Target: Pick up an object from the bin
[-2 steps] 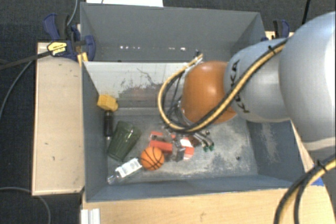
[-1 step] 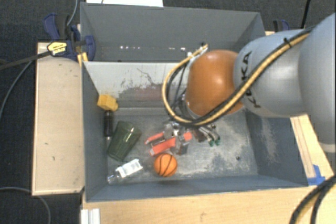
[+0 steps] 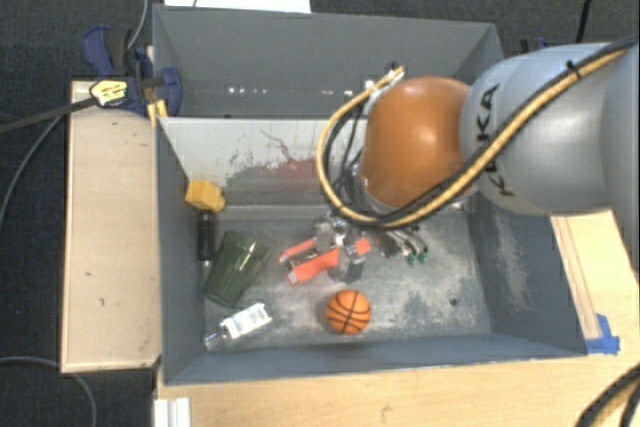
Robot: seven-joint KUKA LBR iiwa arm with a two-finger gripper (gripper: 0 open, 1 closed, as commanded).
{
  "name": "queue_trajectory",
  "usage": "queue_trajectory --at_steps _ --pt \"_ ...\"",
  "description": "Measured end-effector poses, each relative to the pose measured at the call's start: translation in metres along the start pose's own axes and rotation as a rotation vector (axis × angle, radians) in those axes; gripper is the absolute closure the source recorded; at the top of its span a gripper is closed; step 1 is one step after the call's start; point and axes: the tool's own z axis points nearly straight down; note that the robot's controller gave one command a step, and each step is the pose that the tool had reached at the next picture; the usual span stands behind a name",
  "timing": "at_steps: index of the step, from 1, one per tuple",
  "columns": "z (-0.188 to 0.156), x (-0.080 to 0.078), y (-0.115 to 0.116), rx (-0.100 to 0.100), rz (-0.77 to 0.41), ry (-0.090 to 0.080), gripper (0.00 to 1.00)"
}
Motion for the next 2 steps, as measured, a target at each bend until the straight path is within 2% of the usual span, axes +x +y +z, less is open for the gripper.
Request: queue_trajectory --at_steps 1,2 --pt "0.028 -0.015 -0.002 0.002 0.02 -0.007 1.0" --pt "-0.083 -0.028 0.002 0.0 0.038 -0.005 1.0"
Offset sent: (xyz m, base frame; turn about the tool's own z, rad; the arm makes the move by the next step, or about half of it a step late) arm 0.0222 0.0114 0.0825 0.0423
